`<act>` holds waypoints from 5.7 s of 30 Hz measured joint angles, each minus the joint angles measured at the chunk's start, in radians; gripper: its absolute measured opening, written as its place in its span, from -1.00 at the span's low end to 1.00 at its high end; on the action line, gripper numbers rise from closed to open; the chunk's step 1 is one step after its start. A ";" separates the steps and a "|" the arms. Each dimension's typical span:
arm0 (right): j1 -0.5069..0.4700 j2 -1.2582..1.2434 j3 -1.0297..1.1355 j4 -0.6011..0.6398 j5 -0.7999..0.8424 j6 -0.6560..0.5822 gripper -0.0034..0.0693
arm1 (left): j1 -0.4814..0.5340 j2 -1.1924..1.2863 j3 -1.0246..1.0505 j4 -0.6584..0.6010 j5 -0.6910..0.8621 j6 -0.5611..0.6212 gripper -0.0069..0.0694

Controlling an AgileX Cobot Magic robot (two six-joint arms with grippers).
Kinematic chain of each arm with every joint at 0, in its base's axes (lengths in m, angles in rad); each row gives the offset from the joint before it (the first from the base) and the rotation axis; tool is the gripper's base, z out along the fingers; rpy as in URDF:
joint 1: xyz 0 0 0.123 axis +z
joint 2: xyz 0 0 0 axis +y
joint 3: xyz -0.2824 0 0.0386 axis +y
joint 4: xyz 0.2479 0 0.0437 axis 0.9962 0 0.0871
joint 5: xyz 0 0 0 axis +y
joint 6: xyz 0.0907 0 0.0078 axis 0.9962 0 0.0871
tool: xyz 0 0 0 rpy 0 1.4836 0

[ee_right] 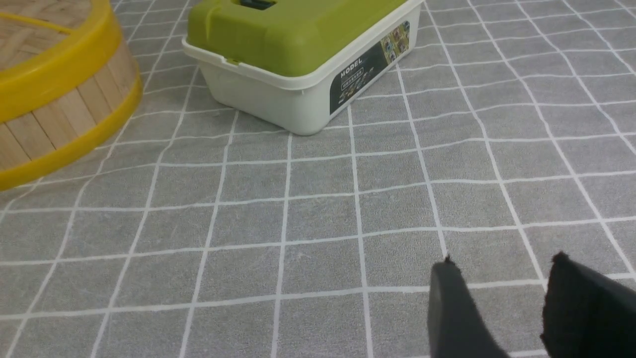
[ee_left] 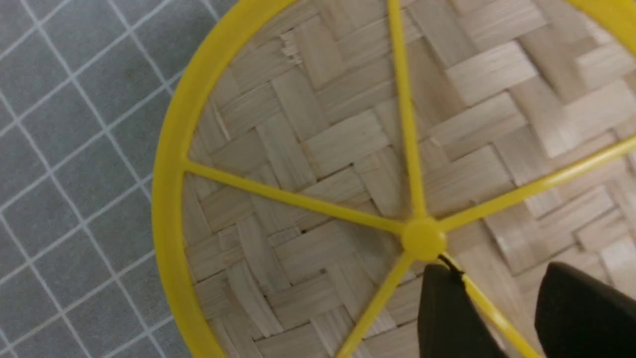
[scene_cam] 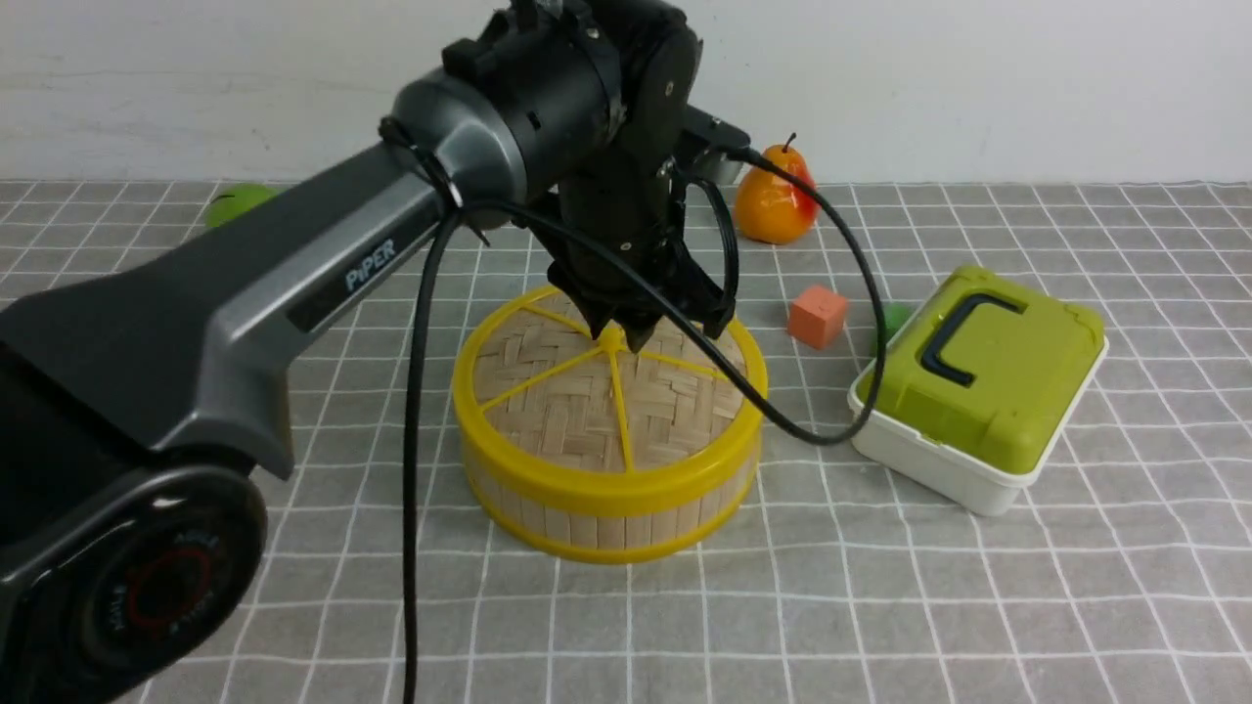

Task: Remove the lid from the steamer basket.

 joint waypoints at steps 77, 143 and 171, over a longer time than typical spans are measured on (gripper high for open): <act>0.000 0.000 0.000 0.000 0.000 0.000 -0.24 | 0.528 -0.197 0.658 -0.081 -0.559 -0.448 -0.37; 0.000 0.000 0.000 0.001 -0.001 0.000 -0.24 | 0.442 -2.221 2.230 -0.203 -0.862 -0.268 -0.85; 0.000 0.000 0.000 0.001 -0.001 0.000 -0.24 | 0.442 -2.221 2.231 -0.217 -0.845 -0.173 -0.85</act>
